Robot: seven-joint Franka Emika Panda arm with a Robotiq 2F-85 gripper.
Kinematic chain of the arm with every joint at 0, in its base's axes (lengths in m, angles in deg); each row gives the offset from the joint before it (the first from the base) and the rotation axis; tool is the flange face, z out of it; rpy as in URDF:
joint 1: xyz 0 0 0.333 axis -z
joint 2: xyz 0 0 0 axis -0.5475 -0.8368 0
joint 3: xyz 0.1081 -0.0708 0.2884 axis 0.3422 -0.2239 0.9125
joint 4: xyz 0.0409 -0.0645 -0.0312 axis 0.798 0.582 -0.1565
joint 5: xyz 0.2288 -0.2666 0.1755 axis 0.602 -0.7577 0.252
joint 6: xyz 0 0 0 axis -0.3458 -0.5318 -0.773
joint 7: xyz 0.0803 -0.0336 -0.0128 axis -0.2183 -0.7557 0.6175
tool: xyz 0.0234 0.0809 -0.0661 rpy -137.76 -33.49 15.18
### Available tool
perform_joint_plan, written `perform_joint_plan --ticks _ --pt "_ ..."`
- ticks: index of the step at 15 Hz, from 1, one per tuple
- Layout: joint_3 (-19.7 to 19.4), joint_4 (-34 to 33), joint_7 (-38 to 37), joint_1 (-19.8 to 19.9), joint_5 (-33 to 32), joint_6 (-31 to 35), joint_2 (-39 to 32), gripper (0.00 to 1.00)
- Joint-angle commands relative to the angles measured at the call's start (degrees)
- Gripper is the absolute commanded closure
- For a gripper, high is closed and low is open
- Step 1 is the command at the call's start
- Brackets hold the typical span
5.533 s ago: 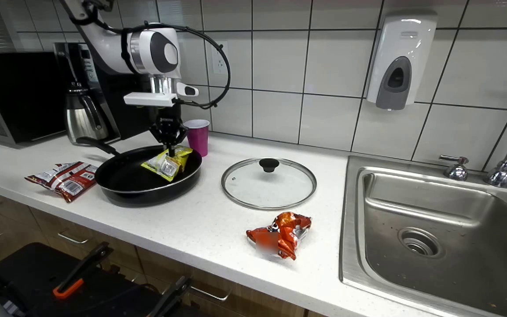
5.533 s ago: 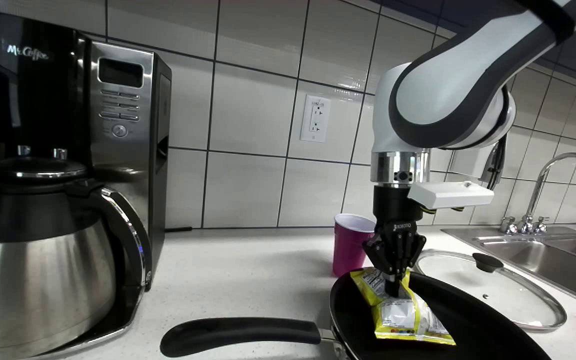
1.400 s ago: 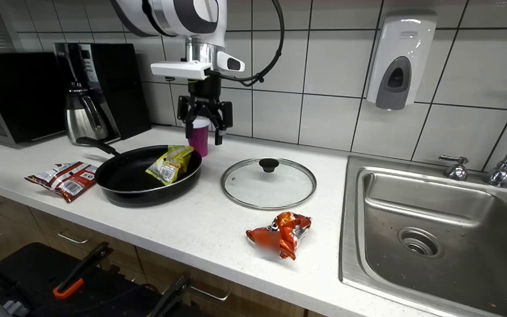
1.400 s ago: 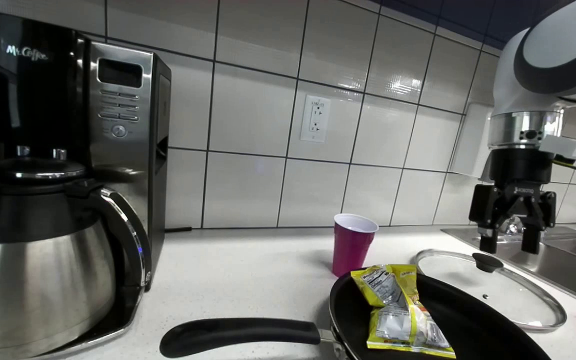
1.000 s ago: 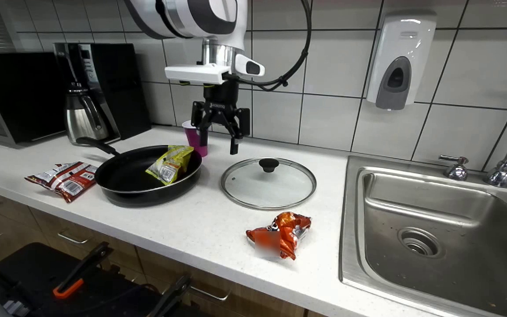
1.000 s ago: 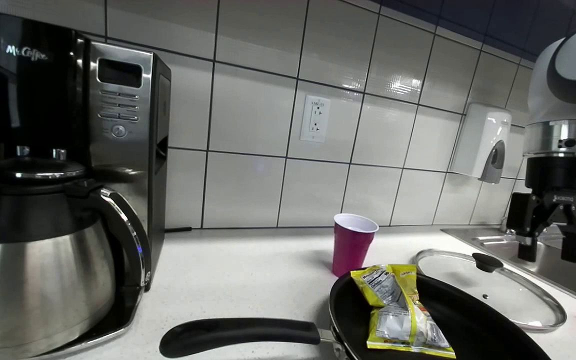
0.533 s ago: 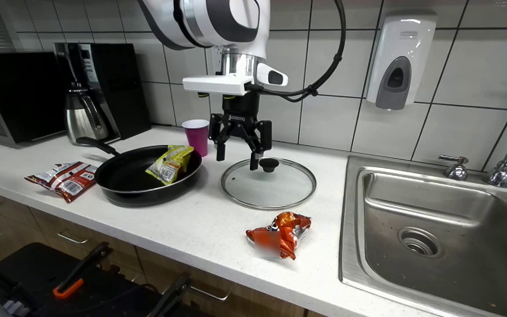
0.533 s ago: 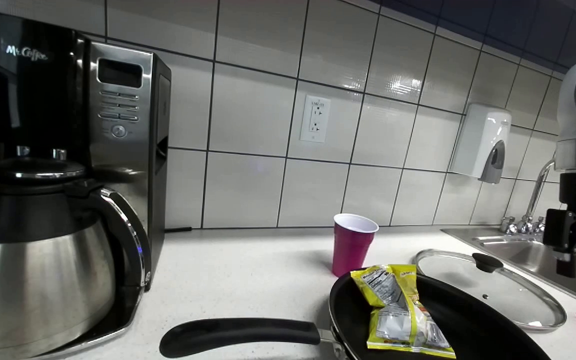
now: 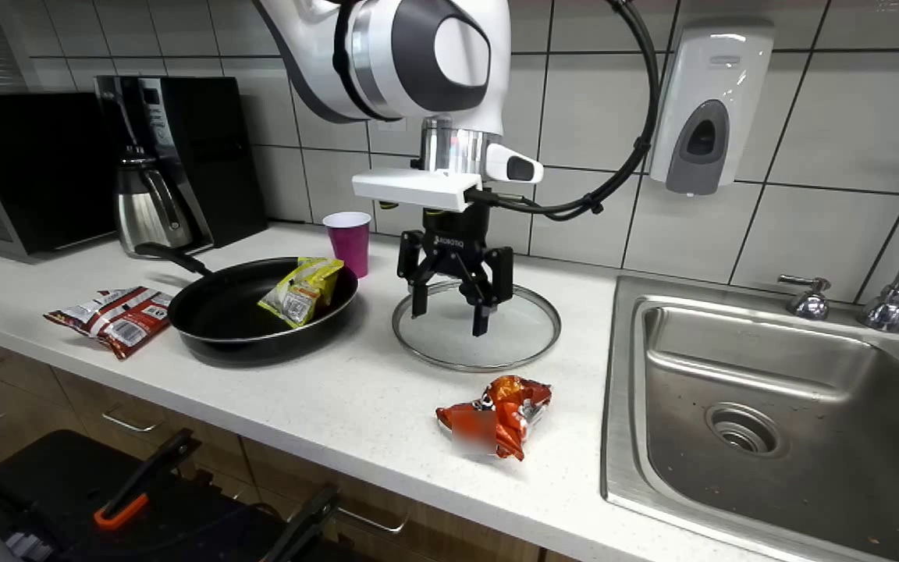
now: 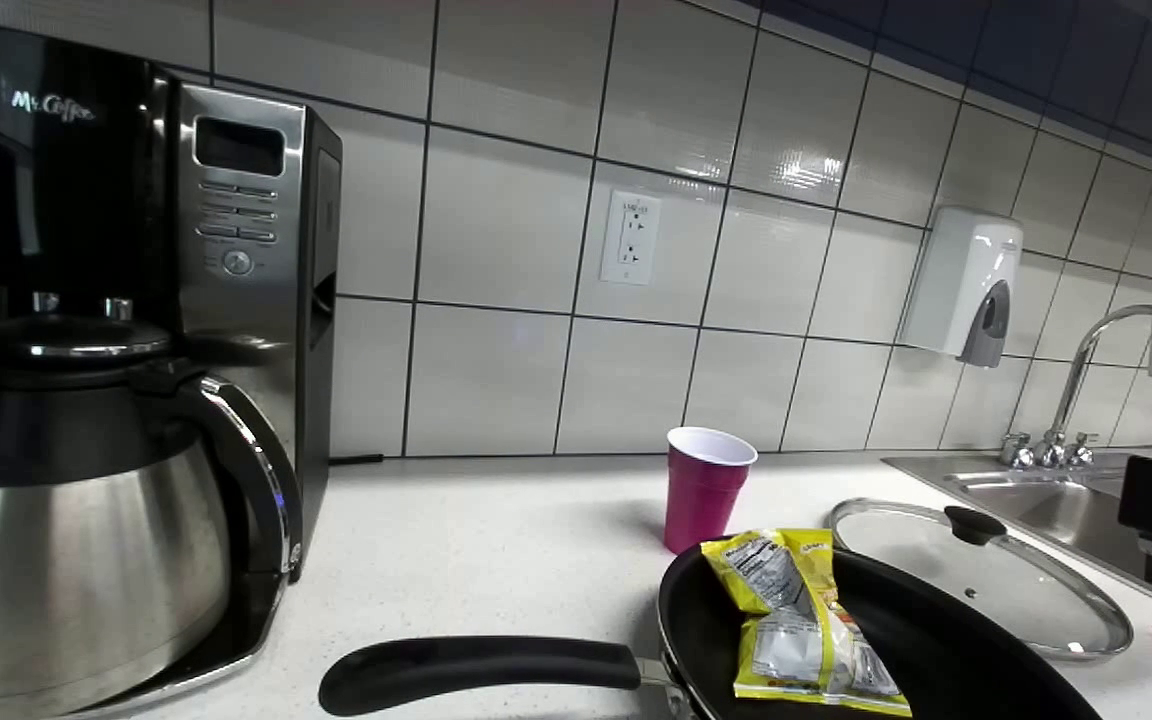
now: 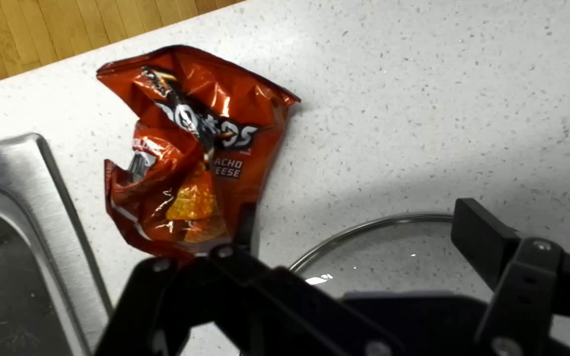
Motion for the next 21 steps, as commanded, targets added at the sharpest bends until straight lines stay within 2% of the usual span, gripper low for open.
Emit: perform_joint_plan --ticks 1,7,21 --pt "-0.4 0.8 1.86 1.65 -1.35 3.77 -1.72 0.0" --pt "-1.4 0.86 3.23 2.83 -1.19 6.23 -4.22 0.0" --pt "-2.59 0.65 2.89 3.57 -1.28 5.85 -7.13 0.0"
